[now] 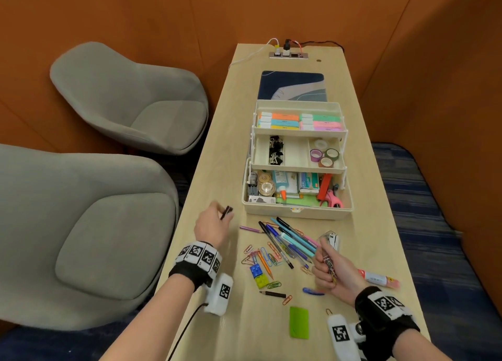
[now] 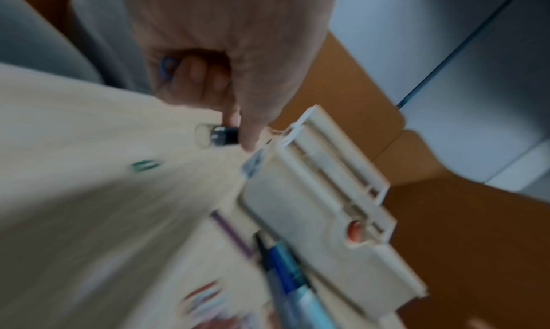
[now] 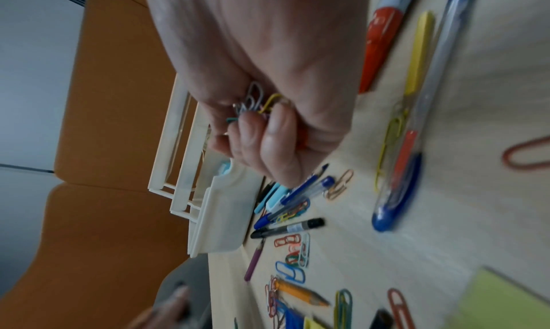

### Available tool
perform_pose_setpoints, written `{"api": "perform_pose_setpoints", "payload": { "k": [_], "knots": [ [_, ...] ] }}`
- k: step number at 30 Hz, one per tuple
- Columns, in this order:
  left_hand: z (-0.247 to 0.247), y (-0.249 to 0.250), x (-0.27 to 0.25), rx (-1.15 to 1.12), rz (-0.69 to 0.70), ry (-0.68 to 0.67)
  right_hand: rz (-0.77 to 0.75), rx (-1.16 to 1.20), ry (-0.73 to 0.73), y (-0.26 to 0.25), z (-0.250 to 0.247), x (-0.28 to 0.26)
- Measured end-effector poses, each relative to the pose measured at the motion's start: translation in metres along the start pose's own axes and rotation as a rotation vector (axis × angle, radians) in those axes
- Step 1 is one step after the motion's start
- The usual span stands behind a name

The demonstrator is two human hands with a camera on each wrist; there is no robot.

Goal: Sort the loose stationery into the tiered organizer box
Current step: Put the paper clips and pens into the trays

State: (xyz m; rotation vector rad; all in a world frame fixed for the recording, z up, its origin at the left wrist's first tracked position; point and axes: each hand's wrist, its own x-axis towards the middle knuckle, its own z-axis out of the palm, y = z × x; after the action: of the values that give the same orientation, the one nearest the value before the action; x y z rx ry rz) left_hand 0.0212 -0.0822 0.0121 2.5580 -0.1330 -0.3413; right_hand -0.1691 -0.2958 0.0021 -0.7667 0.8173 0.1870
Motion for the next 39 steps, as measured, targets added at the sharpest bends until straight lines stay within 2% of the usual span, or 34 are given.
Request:
{"api": "perform_pose_setpoints", "payload": {
  "k": [2,3,4,6,12,14,18,23,30,39],
  "knots": [
    [-0.021,0.039,-0.002,-0.099,0.212,0.116,-0.008,-0.01,0.027,-0.002,-0.009,-0.007],
    [-0.026,0.063,-0.002,-0.121,0.319,0.09,-0.013,-0.017,0.041,-0.003,-0.013,-0.01],
    [-0.027,0.085,-0.001,-0.11,0.403,0.015,-0.015,-0.022,0.053,-0.004,-0.017,-0.012],
    [-0.014,0.123,0.008,-0.01,0.488,-0.177,-0.016,-0.027,0.062,-0.005,-0.02,-0.015],
    [0.041,0.167,0.047,0.48,0.513,-0.461,-0.037,-0.024,0.06,-0.011,-0.025,-0.023],
    [0.05,0.168,0.053,0.553,0.533,-0.538,-0.041,-0.027,0.062,-0.013,-0.027,-0.023],
    [0.062,0.167,0.06,0.596,0.561,-0.61,-0.044,-0.017,0.059,-0.019,-0.029,-0.023],
    [0.068,0.168,0.063,0.557,0.569,-0.638,-0.04,-0.033,0.07,-0.024,-0.029,-0.02],
    [0.071,0.156,0.071,0.541,0.506,-0.7,-0.031,-0.043,0.081,-0.025,-0.027,-0.014],
    [0.07,0.153,0.07,0.521,0.523,-0.61,-0.014,-0.058,0.094,-0.025,-0.023,-0.011]
  ]
}}
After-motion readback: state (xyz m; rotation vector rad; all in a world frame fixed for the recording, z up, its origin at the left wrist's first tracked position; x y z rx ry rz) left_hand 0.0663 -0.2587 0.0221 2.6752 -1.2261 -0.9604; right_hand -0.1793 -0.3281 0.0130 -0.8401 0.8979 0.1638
